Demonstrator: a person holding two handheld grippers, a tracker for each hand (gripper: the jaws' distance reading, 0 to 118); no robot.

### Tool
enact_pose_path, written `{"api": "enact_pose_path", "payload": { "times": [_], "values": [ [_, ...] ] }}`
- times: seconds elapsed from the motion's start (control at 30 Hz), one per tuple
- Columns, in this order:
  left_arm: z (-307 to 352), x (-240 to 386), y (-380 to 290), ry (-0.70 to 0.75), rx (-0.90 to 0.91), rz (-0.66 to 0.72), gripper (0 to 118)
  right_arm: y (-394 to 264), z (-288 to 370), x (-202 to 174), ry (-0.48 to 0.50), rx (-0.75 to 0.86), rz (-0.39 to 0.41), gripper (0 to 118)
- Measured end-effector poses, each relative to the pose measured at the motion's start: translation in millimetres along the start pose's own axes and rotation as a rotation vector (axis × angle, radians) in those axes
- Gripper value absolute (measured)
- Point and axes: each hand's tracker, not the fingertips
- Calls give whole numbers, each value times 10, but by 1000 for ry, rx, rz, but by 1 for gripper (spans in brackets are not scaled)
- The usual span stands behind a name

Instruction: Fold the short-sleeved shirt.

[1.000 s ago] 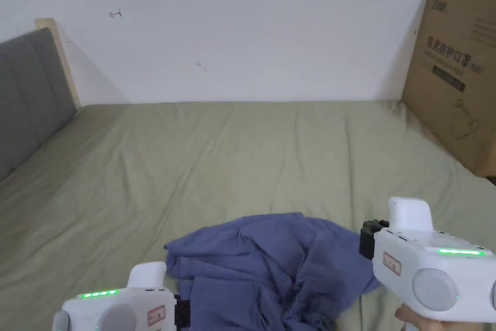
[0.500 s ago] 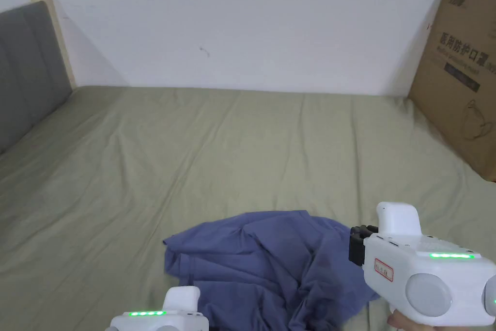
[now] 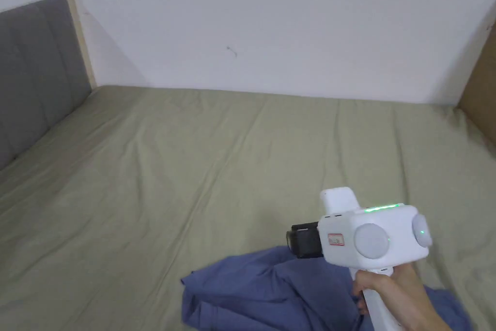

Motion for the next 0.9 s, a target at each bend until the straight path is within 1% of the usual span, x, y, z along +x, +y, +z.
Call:
{"api": "enact_pose_path", "payload": {
  "times": [0.07,0.17,0.2,0.23,0.27,0.3,0.33,0.37,0.4,0.43,0.47,0.5,0.53,0.6,0.67,0.83,0.9],
  "values": [
    [-15,18,-1,-7,-11,-10,4,98,-408,-40,-1,-74,39,93],
    [-44,-8,-6,10,-21,-10,4,107,-923,-33,-63,-188,80,90],
    [-86,-40,3,4,-27,1,4,81,-1043,-18,-58,-213,90,90],
    [-96,-56,9,-5,-39,4,4,35,-1158,15,-30,-273,71,90],
    [-99,-72,7,-12,-39,6,4,-29,-1219,40,-10,-288,36,90],
    [-94,-67,10,-5,-39,9,4,-23,-1176,49,-20,-230,35,90],
    [-106,-74,18,0,-41,7,4,18,-1126,28,-20,-241,40,86],
    [-101,-83,19,-6,-34,7,4,20,-1074,-10,-15,-226,93,75],
    [-102,-85,25,-6,-34,10,4,7,-1033,-23,-7,-214,149,58],
    [-107,-79,36,-4,-37,9,4,10,-997,-61,-24,-209,181,9],
    [-111,-69,41,-3,-36,4,4,21,-961,-106,-67,-188,191,2],
    [-104,-63,50,2,-38,5,4,10,-943,-125,-118,-194,183,2],
    [-76,-56,59,5,-39,7,4,-19,-925,-119,-67,-202,173,3],
    [-8,-46,77,-3,-20,17,4,-5,-800,-102,-74,-198,137,3],
    [79,-40,111,-12,6,19,4,78,-551,-7,-90,-129,108,3],
    [409,19,250,26,82,-7,4,312,479,360,-149,40,25,3],
    [582,10,339,43,132,-12,4,340,907,553,-196,97,-9,3]
  ]
}}
